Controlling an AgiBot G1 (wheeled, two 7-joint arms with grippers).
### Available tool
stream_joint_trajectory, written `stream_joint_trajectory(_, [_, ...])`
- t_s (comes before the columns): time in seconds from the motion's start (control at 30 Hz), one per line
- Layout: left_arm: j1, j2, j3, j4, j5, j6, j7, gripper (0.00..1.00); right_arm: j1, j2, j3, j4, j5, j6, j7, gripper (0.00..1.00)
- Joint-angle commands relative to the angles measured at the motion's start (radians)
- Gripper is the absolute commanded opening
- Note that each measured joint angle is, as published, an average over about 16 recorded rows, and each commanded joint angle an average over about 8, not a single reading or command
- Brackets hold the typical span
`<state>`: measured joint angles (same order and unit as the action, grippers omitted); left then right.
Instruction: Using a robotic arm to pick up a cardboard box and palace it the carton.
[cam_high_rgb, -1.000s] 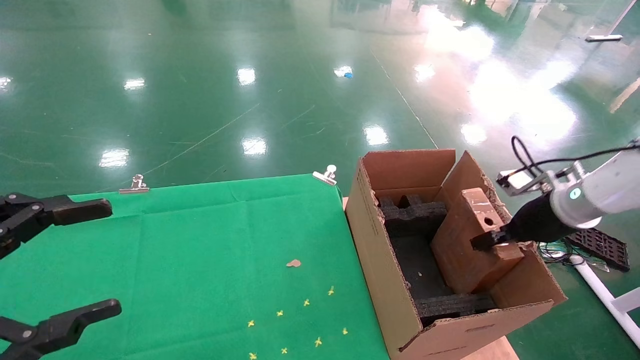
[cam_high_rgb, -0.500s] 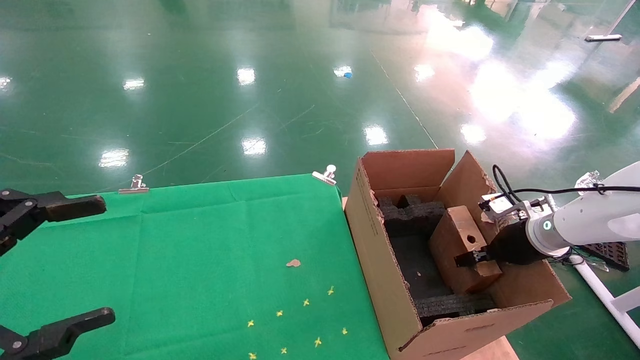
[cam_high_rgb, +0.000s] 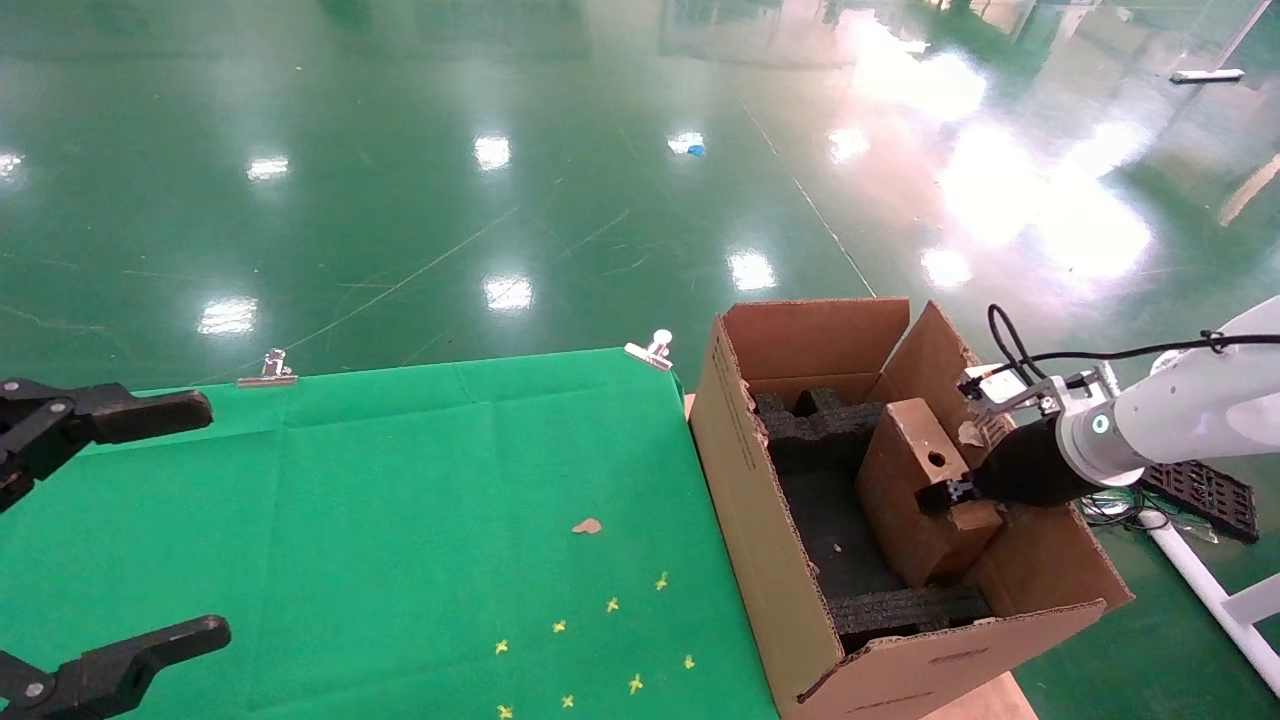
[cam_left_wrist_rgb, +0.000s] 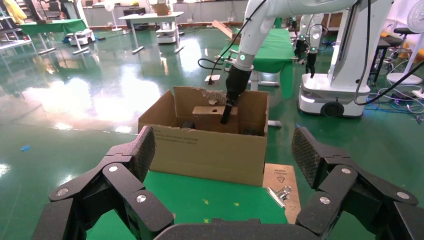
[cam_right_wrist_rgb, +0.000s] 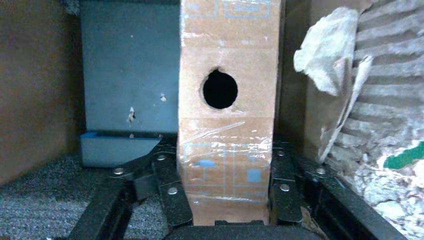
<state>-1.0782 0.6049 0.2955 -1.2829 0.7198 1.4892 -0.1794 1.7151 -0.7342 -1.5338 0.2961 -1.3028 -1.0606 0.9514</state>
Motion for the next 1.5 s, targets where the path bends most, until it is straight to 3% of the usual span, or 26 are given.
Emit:
stream_joint_trajectory(0.03, [0.000, 0.000, 0.000, 0.000, 0.000, 0.000, 0.000, 1.00, 0.006, -0.003, 0.000, -0.007, -0.002, -0.003, -0.001, 1.00])
stream_joint_trajectory(0.47, [0.000, 0.000, 0.001, 0.000, -0.001, 0.000, 0.000, 1.00, 0.042, -0.022, -0.006, -0.023, -0.016, -0.020, -0.006, 1.00])
stream_joint_trajectory(0.7, [0.000, -0.001, 0.001, 0.000, -0.001, -0.001, 0.001, 1.00, 0.136, -0.003, 0.009, 0.010, -0.015, -0.027, -0.049, 1.00])
stream_joint_trajectory(1.1, [0.000, -0.001, 0.002, 0.000, -0.001, -0.001, 0.001, 1.00, 0.398, 0.119, 0.080, 0.216, 0.017, -0.063, -0.144, 1.00])
stream_joint_trajectory(1.5, [0.000, -0.001, 0.002, 0.001, -0.002, -0.001, 0.001, 1.00, 0.413, 0.186, 0.134, 0.389, 0.045, -0.050, -0.194, 1.00])
